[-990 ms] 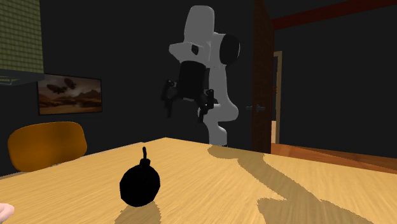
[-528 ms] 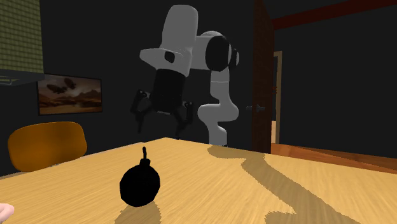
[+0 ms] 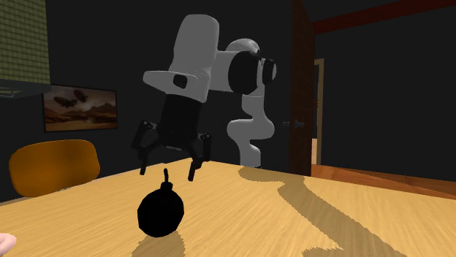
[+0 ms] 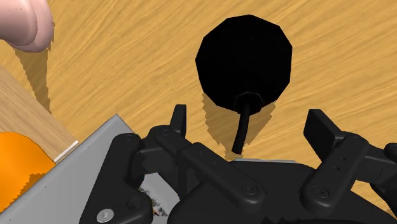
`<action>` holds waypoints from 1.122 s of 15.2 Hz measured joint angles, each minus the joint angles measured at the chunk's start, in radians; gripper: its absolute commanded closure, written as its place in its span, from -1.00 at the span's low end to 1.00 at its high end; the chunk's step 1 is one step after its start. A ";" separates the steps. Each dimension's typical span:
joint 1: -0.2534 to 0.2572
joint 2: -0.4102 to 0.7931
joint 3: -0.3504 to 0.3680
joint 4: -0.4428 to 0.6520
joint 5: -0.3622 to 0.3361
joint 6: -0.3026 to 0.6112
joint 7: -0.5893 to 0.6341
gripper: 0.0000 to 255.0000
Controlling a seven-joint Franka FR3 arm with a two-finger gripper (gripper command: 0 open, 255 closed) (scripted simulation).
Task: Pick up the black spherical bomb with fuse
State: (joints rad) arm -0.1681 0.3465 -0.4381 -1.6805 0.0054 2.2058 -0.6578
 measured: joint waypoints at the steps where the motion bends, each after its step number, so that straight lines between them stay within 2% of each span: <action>1: -0.003 0.007 0.001 -0.004 0.003 0.010 -0.002 -1.00; 3: -0.003 0.016 0.003 -0.021 0.007 0.036 -0.002 -1.00; 4: -0.004 0.017 0.003 -0.023 0.007 0.039 -0.002 1.00; 14: -0.004 0.018 0.004 -0.024 0.008 0.042 -0.002 1.00; 17: -0.002 0.008 0.001 -0.010 0.004 0.018 -0.002 1.00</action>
State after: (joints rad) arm -0.1705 0.3549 -0.4367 -1.6903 0.0091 2.2238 -0.6596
